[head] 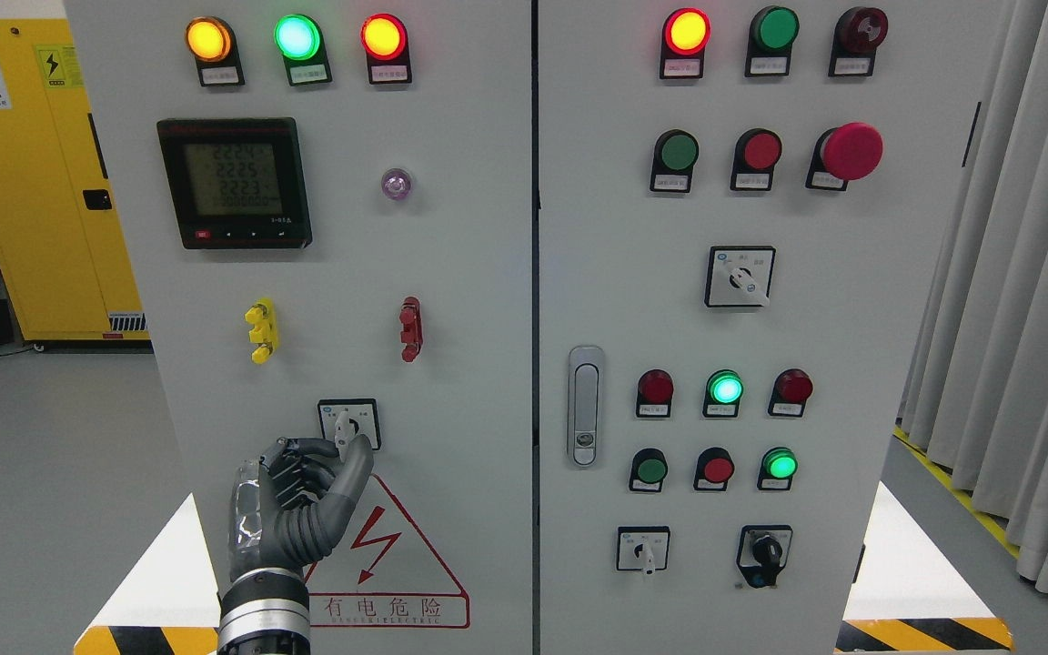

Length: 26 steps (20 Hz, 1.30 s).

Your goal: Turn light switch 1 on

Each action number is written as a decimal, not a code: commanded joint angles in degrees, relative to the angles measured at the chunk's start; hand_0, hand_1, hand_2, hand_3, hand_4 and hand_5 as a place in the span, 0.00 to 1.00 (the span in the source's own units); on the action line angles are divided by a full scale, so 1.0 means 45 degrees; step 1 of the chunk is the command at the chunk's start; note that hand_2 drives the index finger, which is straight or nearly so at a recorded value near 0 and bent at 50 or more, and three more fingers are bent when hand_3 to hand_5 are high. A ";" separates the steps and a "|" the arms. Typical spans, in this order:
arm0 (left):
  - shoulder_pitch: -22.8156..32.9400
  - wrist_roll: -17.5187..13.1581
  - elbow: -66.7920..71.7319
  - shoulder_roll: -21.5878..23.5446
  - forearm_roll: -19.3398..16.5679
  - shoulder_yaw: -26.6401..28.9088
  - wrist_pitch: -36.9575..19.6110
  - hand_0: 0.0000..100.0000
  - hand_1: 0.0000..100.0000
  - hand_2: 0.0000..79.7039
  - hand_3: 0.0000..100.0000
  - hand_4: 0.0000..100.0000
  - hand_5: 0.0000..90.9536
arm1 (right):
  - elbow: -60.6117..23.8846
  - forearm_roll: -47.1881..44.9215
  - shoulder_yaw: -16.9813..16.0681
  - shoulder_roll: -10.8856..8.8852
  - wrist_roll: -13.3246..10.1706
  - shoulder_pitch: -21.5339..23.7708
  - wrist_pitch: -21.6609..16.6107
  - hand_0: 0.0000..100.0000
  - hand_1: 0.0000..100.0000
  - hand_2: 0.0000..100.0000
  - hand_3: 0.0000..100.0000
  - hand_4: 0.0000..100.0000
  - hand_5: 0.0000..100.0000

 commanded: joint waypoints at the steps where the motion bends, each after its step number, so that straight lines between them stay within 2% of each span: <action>1: -0.0061 -0.0046 0.0160 -0.0012 -0.0040 -0.0012 0.0019 0.24 0.70 0.72 0.87 0.87 0.94 | 0.0000 0.0000 0.0000 0.0000 0.0010 0.0000 -0.0002 0.00 0.50 0.04 0.00 0.00 0.00; 26: -0.0198 0.0072 0.0179 -0.0031 -0.0099 0.0027 -0.0001 0.27 0.67 0.72 0.87 0.87 0.94 | 0.0000 0.0000 0.0000 0.0000 0.0010 0.0000 -0.0002 0.00 0.50 0.04 0.00 0.00 0.00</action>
